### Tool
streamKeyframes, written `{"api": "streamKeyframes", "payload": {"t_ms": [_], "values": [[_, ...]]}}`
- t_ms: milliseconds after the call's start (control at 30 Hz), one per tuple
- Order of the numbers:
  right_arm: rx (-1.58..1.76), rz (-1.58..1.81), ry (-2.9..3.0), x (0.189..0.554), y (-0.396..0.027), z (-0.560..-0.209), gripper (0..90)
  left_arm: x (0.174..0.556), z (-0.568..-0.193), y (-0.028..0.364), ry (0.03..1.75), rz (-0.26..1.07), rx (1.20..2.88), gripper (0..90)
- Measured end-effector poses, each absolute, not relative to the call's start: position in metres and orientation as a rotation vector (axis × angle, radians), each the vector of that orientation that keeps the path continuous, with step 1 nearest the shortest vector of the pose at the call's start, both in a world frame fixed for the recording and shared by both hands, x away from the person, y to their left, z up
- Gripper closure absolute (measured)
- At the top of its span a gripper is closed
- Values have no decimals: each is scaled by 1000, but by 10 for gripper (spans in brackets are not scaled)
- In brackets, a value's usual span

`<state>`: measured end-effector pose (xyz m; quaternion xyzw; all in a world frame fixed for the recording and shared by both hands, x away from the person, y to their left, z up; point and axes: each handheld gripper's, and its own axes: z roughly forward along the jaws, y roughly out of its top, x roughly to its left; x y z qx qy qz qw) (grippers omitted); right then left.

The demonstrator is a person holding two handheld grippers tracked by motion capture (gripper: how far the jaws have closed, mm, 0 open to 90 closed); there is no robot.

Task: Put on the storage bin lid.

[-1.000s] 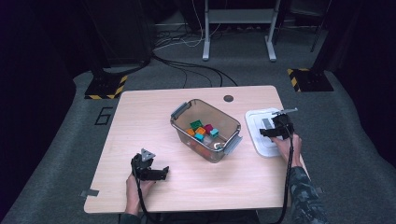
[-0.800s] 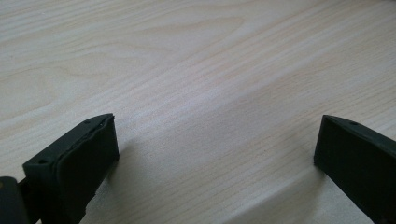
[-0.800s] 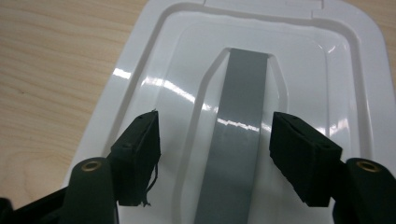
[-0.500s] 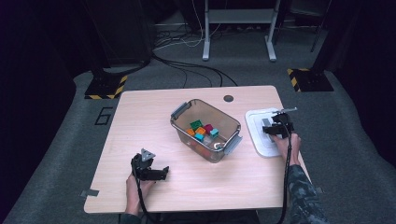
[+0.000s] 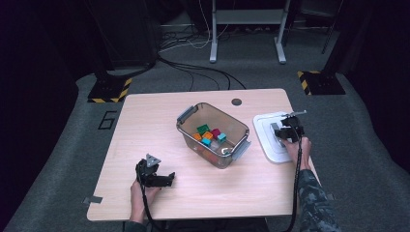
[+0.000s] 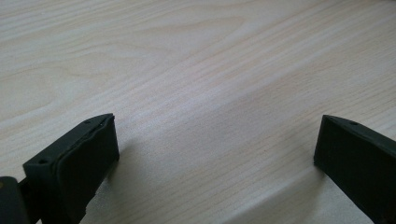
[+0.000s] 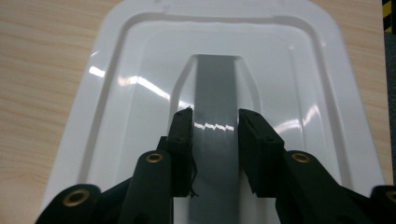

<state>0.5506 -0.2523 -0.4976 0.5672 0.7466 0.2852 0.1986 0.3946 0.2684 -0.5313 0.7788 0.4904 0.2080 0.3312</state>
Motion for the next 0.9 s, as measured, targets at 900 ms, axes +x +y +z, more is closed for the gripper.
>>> {"api": "streamKeyframes", "payload": {"t_ms": [900], "values": [[1384, 872, 2148, 532, -236, -439, 671, 395, -531, 268, 1282, 544, 2035, 0]]}}
